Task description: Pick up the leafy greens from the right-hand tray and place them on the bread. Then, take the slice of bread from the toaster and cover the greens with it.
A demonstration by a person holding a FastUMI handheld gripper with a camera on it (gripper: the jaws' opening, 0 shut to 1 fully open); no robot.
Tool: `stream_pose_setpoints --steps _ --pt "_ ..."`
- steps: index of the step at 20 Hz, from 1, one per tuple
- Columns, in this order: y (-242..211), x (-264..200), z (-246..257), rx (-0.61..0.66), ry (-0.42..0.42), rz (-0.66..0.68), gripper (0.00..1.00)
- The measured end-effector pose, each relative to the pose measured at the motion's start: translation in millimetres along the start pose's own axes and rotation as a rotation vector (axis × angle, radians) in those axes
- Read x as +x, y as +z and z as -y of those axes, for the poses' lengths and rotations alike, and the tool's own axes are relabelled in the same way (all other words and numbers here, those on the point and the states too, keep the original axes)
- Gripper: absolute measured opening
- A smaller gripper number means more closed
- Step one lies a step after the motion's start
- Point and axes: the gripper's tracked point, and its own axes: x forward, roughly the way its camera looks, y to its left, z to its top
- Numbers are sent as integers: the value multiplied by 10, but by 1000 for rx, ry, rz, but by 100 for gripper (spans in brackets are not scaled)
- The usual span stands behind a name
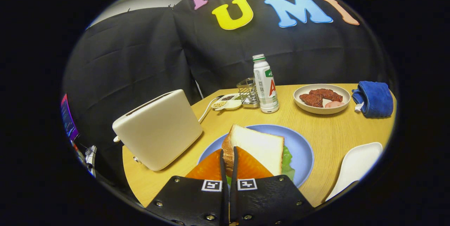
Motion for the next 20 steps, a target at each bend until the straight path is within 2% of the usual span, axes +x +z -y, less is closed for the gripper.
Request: stream_pose_setpoints --steps 9,10,11,13,15,18,20 --pt "-123 82 -29 14 28 -28 2" --pt "-147 93 -22 11 31 -34 3" --pt "-139 97 -32 14 33 -35 8" --pt "-96 72 -27 22 36 -21 8" --pt "-152 109 -29 21 38 -32 13" --pt "-143 109 -35 11 36 -27 13" --pt "-172 121 -134 20 72 -35 14"
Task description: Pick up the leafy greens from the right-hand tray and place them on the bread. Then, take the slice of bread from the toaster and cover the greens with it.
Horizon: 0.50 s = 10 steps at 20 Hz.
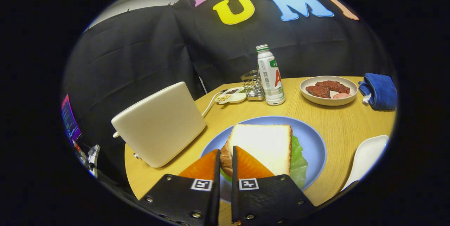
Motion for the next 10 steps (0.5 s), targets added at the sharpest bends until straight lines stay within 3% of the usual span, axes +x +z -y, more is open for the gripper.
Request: stream_pose_setpoints --steps 1,2,10 --pt "-96 14 -7 8 6 -31 26" --pt "-71 13 2 13 5 -21 32" --pt "-46 4 -33 32 26 -6 33"
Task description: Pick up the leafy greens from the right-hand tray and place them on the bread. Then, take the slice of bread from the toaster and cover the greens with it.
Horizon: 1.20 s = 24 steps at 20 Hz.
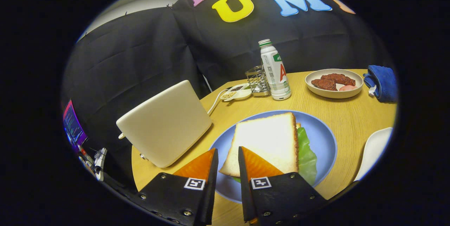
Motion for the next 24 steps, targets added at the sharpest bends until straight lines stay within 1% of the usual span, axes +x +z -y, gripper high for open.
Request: stream_pose_setpoints --steps 1,2,3,5,7,8,15,18,22,24 --pt "9 2 -76 9 32 4 33" --pt "20 0 -86 6 37 9 50" --pt "27 -7 -82 -6 36 9 60" --pt "29 2 -131 -8 48 16 62" --pt "61 -15 -173 -14 57 27 75" --pt "64 -27 -172 -24 55 30 83" --pt "291 -151 -68 -44 -10 103 84" --pt "503 -297 -58 -102 -58 146 84" --pt "1061 -641 -223 -227 -109 254 84" --pt "1311 -806 -334 -272 -121 301 84"
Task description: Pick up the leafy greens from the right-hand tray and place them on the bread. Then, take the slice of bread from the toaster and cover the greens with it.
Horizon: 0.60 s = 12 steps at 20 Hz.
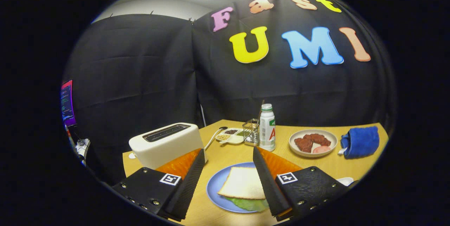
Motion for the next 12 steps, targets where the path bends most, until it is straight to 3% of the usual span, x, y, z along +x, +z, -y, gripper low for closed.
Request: stream_pose_setpoints --steps 5,12 --pt "486 -135 -41 -30 0 80 84" --pt "599 -286 176 -28 -43 117 84"
